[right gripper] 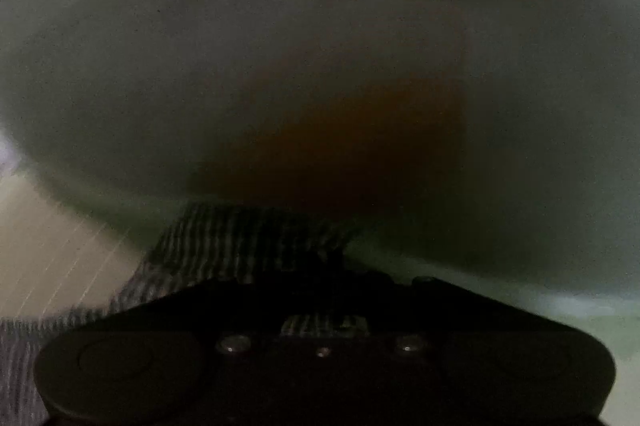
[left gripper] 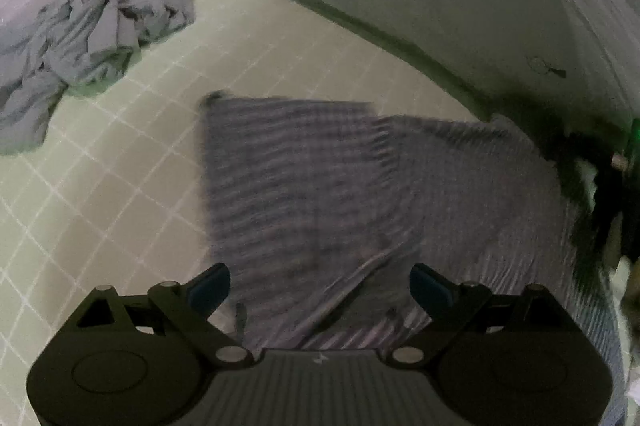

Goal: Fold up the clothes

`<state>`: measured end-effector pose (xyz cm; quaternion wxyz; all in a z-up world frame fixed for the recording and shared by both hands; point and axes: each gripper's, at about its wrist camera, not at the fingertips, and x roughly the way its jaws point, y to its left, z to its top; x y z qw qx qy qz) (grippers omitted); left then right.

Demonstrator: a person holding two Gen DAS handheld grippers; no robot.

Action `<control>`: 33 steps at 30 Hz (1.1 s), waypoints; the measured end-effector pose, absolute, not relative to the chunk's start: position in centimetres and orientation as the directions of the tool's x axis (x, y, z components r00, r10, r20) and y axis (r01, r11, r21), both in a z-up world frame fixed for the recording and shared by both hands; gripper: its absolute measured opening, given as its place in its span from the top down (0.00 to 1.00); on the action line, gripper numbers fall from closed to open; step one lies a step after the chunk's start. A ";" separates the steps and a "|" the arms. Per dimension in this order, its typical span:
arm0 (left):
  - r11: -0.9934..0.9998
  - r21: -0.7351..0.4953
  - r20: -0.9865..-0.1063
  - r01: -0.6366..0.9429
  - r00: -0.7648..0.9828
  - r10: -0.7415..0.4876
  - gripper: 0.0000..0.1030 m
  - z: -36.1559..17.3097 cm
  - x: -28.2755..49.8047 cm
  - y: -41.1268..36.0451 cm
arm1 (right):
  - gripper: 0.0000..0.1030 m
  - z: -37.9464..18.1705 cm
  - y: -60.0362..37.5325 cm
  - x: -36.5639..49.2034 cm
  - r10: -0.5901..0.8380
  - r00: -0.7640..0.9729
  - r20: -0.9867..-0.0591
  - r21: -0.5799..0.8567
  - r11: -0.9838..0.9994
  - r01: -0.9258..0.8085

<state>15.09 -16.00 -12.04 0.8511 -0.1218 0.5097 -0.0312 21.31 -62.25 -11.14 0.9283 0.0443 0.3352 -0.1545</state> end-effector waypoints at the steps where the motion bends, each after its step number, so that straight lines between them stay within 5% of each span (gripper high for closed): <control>1: 0.969 -0.235 -0.860 -0.070 0.479 -0.174 0.07 -12.0 15.1 -15.9 | 0.95 -10.9 -62.7 22.1 -0.305 0.717 -0.627 -0.056 0.936 0.349; 3: 0.972 -0.227 -0.862 -0.068 0.479 -0.168 0.07 -12.0 15.0 -15.9 | 0.91 -10.8 -63.5 23.2 -0.334 0.687 -0.645 -0.073 0.922 0.381; 5: 0.975 -0.212 -0.864 -0.062 0.479 -0.157 0.07 -11.9 14.9 -15.8 | 0.50 -10.6 -63.6 22.4 -0.336 0.656 -0.676 -0.061 0.912 0.405; 9: 0.991 -0.126 -0.873 -0.043 0.479 -0.090 0.07 -12.1 13.9 -15.5 | 0.21 -9.1 -61.5 15.0 -0.348 0.685 -0.640 -0.008 0.894 0.447; 22: 0.994 0.084 -0.890 -0.071 0.443 0.107 0.07 -15.1 11.0 -9.5 | 0.17 -11.8 -53.5 -18.6 -0.424 0.402 -0.812 -0.044 0.731 0.681; 30: 1.000 0.024 -0.902 -0.001 0.431 0.022 0.07 -16.8 10.6 -8.1 | 0.16 -14.6 -50.1 -21.1 -0.418 0.355 -0.836 -0.045 0.698 0.715; 33: 0.999 -0.019 -0.905 0.038 0.424 -0.033 0.19 -17.2 10.3 -8.1 | 0.32 -14.5 -50.0 -20.6 -0.398 0.363 -0.842 -0.002 0.676 0.737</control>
